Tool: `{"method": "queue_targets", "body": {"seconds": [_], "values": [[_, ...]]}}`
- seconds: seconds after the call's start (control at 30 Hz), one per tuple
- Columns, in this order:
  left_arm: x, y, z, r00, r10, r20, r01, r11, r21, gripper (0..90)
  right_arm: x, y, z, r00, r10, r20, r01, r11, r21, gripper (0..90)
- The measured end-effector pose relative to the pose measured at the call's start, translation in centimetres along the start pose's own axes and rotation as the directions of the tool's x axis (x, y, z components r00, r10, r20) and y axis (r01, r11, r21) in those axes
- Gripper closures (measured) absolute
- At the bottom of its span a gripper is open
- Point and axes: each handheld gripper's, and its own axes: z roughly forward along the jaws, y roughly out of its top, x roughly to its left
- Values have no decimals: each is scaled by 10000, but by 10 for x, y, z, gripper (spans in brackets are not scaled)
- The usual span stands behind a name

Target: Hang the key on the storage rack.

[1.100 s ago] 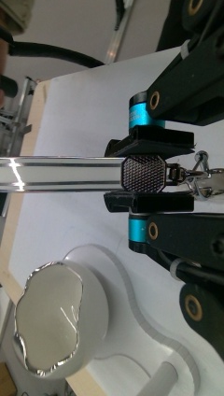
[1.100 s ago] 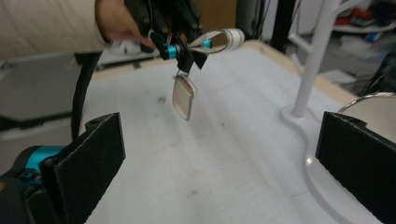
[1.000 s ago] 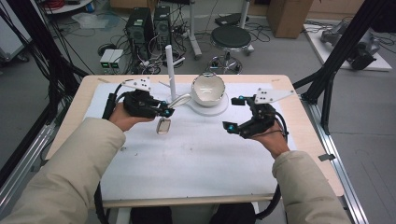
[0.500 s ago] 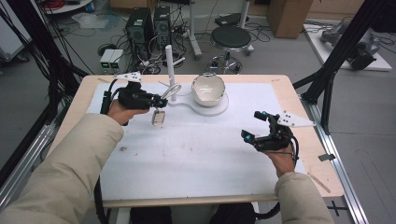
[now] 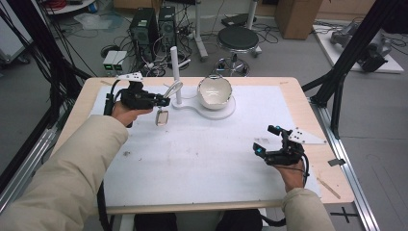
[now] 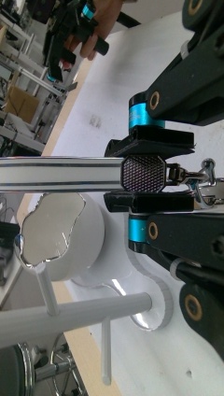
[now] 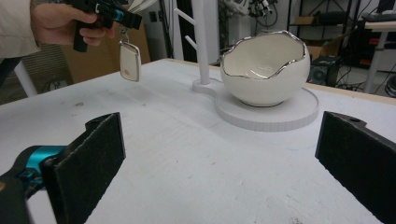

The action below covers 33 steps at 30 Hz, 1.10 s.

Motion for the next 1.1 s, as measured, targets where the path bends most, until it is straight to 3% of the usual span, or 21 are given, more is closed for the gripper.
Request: {"method": "queue_targets", "body": {"seconds": [0.4, 0.77, 1.1], "values": [[12, -2, 7, 9973, -528, -512, 532, 9986, 48, 742, -2, -13, -7, 9999, 122, 78, -121, 9999, -118, 5], [18, -1, 9, 9935, -617, -955, 628, 9980, 88, 742, 1, -23, -2, 9998, 98, -162, -95, 9997, 206, 6], [23, -4, 16, 9907, -828, -1081, 850, 9962, 160, 742, -1, -28, -2, 10000, 47, -75, -46, 9999, 98, 6]]}}
